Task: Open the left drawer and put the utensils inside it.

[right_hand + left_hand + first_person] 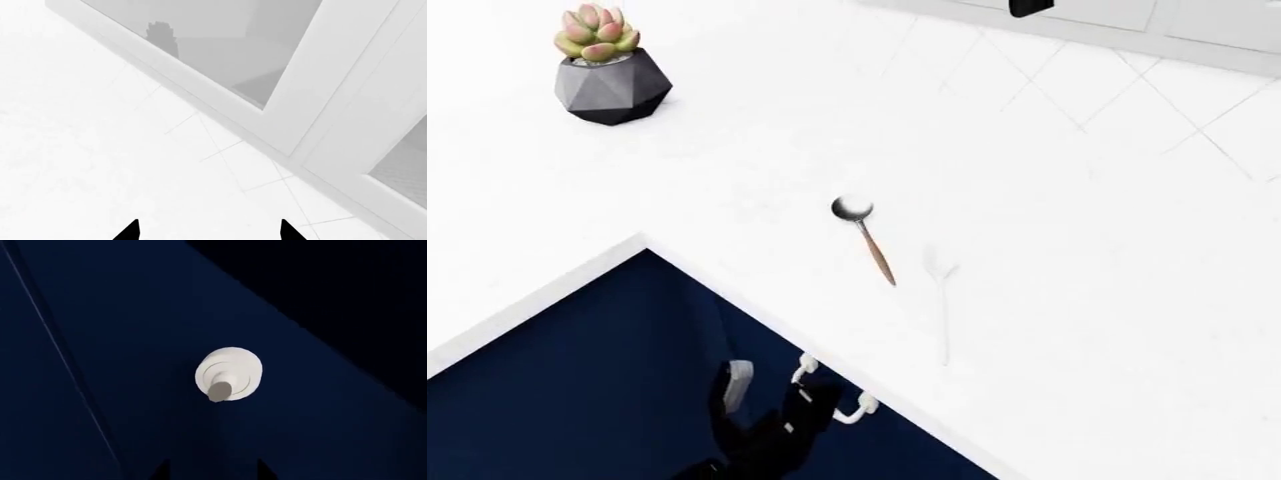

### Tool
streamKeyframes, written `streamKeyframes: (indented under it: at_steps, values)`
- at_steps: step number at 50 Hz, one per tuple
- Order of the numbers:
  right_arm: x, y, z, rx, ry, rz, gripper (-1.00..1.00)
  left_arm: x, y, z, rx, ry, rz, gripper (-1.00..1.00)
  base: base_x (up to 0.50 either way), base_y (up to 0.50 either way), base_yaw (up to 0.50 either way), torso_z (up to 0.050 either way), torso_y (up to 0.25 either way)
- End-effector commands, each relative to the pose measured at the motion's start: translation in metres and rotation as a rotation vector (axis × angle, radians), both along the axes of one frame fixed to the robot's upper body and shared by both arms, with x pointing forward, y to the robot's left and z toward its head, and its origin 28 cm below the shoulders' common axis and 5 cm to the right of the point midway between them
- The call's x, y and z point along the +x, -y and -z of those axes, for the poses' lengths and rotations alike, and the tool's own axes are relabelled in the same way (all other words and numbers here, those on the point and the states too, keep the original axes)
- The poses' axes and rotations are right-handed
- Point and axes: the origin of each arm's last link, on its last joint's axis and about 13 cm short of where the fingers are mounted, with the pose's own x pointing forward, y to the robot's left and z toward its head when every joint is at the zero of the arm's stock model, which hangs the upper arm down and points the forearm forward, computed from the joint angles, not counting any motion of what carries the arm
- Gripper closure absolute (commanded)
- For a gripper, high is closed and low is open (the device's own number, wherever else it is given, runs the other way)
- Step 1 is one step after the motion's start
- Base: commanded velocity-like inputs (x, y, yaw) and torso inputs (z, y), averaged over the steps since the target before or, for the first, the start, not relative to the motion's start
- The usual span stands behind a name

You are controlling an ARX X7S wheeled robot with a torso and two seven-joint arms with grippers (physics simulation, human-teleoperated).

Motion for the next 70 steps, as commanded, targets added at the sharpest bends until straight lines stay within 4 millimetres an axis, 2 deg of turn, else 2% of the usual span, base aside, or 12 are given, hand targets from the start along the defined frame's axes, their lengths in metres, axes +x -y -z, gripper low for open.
streamKeyframes:
  at_steps: [1,10,15,36,43,51,60,70]
  values:
    - [0.001,0.001,0.001,0.005,0.001,0.001,-1.0,0.001,0.001,0.001,0.014,0.003,0.015,1.0,0.0,0.0,0.0,0.0,0.0]
    - [0.001,0.001,-0.004,0.017,0.003,0.009,-1.0,0.001,0.001,-0.001,0.015,0.003,0.01,1.0,0.0,0.0,0.0,0.0,0.0]
    - [0.001,-0.002,0.001,-0.044,-0.023,0.02,-1.0,0.001,0.001,-0.001,0.014,0.002,0.01,1.0,0.0,0.0,0.0,0.0,0.0]
    - [0.001,-0.002,0.001,-0.044,-0.023,0.02,-1.0,0.001,0.001,-0.001,0.014,0.002,0.01,1.0,0.0,0.0,0.0,0.0,0.0]
    - [0.006,-0.001,0.009,-0.044,-0.038,0.038,-1.0,-0.021,-0.007,0.019,-0.041,0.004,-0.064,1.0,0.0,0.0,0.0,0.0,0.0]
    - [0.006,-0.001,0.013,-0.052,-0.046,0.039,-1.0,-0.045,-0.02,0.03,-0.081,-0.012,-0.072,1.0,0.0,0.0,0.0,0.0,0.0]
    - [0.007,0.0,0.016,-0.053,-0.054,0.043,-1.0,-0.079,-0.028,0.033,-0.083,-0.009,-0.043,1.0,0.0,0.0,0.0,0.0,0.0]
    - [0.009,0.002,0.018,-0.055,-0.056,0.049,-1.0,-0.11,-0.039,0.025,-0.046,0.003,-0.043,1.0,0.0,0.0,0.0,0.0,0.0]
